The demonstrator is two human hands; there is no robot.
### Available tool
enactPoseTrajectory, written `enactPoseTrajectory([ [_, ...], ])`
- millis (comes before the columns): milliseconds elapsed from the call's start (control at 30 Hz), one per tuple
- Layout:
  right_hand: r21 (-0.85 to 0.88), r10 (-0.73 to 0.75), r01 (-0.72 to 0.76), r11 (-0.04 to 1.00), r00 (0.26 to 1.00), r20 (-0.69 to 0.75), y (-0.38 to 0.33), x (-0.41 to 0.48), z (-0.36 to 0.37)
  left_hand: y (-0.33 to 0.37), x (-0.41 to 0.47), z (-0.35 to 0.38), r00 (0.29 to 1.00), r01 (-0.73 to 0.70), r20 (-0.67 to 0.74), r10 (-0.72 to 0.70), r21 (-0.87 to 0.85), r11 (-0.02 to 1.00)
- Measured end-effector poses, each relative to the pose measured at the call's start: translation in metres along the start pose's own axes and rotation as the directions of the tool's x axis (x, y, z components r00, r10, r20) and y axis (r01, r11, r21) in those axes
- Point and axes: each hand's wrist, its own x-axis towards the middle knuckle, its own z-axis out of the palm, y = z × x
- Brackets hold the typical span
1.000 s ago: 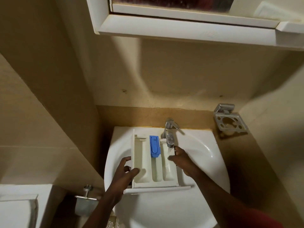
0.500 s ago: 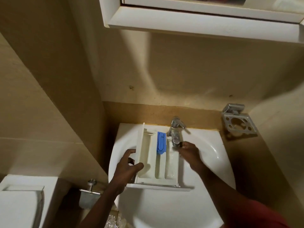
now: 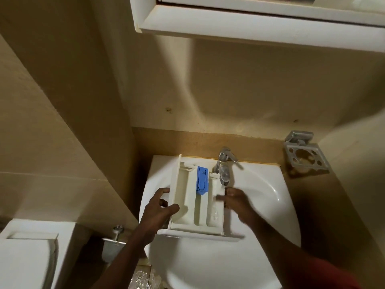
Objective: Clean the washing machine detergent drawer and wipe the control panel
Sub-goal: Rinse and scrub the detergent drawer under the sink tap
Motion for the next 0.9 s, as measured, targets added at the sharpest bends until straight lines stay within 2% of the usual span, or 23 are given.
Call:
enactPoseTrajectory([
  [33,0.013,-0.028,0.029,0.999,0.995,-0.092,-0.012,0.006,-0.003,-0.001,0.001,0.001,1.000,0.004,0.012,-0.004,0.007,1.000],
  [133,-0.142,-0.117,0.081,0.987,0.957,-0.266,-0.024,0.014,-0.006,-0.003,0.002,0.006,1.000,0.008,0.021,-0.009,0.020,1.000],
  [200,-0.268,-0.149,0.083,0.960,0.960,-0.236,-0.014,0.004,0.002,-0.005,0.002,0.009,1.000,-0.001,0.026,0.001,0.015,1.000],
  [233,-0.335,-0.157,0.091,0.938,0.972,-0.175,-0.005,-0.004,0.007,-0.006,0.003,0.011,1.000,-0.004,0.031,0.004,0.003,1.000],
  [300,-0.338,-0.168,0.136,0.931,0.983,-0.069,0.010,-0.016,0.014,-0.011,0.002,0.017,0.999,-0.009,0.033,0.010,-0.024,1.000],
  [367,-0.321,-0.242,0.196,0.927,0.964,-0.109,0.013,-0.017,0.010,-0.016,0.002,0.021,0.999,-0.005,0.043,0.007,-0.047,0.999],
  [433,-0.331,-0.337,0.234,0.914,0.893,-0.300,0.003,-0.013,0.000,-0.021,0.003,0.024,0.999,0.001,0.048,0.002,-0.065,0.998],
  [500,-0.302,-0.435,0.324,0.897,0.770,-0.467,-0.013,-0.012,-0.006,-0.026,0.004,0.027,0.999,0.007,0.046,-0.003,-0.084,0.996],
  [533,-0.301,-0.484,0.381,0.874,0.720,-0.496,-0.019,-0.014,-0.005,-0.028,0.005,0.029,0.999,0.007,0.050,-0.002,-0.094,0.996],
  [567,-0.313,-0.503,0.394,0.864,0.703,-0.502,-0.022,-0.016,-0.001,-0.029,0.004,0.031,0.999,0.009,0.051,-0.003,-0.106,0.994],
  [600,-0.291,-0.487,0.391,0.873,0.720,-0.494,-0.024,-0.019,0.001,-0.031,0.003,0.033,0.999,0.010,0.054,-0.004,-0.118,0.993],
  [633,-0.181,-0.392,0.349,0.919,0.780,-0.488,-0.025,-0.022,0.003,-0.031,0.001,0.035,0.998,0.012,0.057,-0.005,-0.133,0.991],
  [700,0.166,-0.115,0.201,0.965,0.900,-0.420,-0.025,-0.025,0.007,-0.032,0.000,0.038,0.998,0.015,0.061,-0.006,-0.151,0.988],
  [733,0.273,-0.039,0.155,0.949,0.921,-0.389,-0.024,-0.024,0.007,-0.032,0.001,0.039,0.998,0.015,0.063,-0.006,-0.152,0.988],
  [800,0.240,-0.045,0.147,0.960,0.922,-0.383,-0.022,-0.023,0.009,-0.035,0.002,0.040,0.998,0.016,0.057,-0.008,-0.142,0.990],
  [900,0.063,-0.108,0.145,0.987,0.908,-0.406,-0.023,-0.034,0.017,-0.038,0.003,0.042,0.999,0.020,0.045,-0.013,-0.142,0.990],
])
